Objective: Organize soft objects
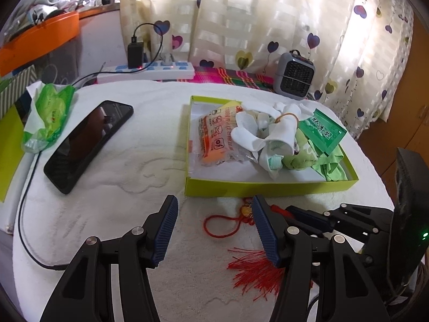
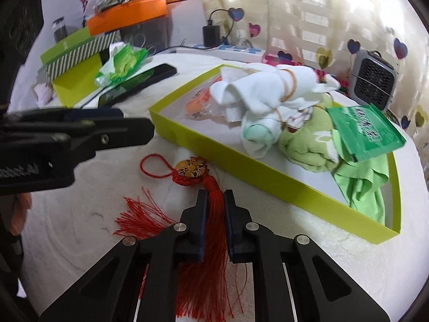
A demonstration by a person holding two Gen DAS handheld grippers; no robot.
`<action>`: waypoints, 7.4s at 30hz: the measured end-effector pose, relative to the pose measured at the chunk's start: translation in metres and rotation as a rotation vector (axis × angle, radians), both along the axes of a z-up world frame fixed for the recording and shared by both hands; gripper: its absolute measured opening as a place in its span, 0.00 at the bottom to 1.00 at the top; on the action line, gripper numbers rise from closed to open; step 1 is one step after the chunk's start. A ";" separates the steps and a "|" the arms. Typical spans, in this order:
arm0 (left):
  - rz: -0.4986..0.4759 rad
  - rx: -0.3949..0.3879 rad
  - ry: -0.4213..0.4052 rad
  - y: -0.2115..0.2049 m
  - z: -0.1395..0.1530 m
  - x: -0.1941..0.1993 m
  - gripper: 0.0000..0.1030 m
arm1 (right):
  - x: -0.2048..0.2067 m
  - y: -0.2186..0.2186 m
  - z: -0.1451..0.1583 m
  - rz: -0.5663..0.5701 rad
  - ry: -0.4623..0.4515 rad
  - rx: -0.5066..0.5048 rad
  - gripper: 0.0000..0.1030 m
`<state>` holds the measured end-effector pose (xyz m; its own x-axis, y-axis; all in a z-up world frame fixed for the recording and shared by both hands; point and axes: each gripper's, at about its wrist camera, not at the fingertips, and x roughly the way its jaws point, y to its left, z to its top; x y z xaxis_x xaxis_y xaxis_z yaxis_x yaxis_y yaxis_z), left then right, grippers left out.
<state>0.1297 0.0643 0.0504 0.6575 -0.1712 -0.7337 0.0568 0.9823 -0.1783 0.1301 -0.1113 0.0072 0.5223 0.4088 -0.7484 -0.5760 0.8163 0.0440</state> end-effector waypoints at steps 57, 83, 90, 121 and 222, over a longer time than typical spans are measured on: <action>-0.106 0.087 -0.038 -0.060 0.007 0.059 0.55 | 0.088 -0.075 0.046 -0.331 -0.102 0.250 0.12; -0.102 0.099 -0.026 -0.063 0.002 0.060 0.55 | 0.085 -0.072 0.036 -0.336 -0.099 0.202 0.46; -0.096 0.104 -0.028 -0.063 0.004 0.057 0.55 | 0.080 -0.075 0.038 -0.349 -0.107 0.208 0.49; -0.064 0.145 0.002 -0.080 -0.006 0.007 0.55 | 0.016 -0.084 0.037 -0.414 -0.088 0.084 0.56; 0.062 0.199 0.044 -0.089 -0.048 -0.025 0.57 | -0.010 -0.097 -0.007 -0.507 0.048 -0.050 0.63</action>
<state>0.1050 -0.0252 0.0022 0.6288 0.0204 -0.7773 -0.0088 0.9998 0.0191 0.1205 -0.2086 -0.0001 0.6103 0.0765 -0.7885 -0.1057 0.9943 0.0146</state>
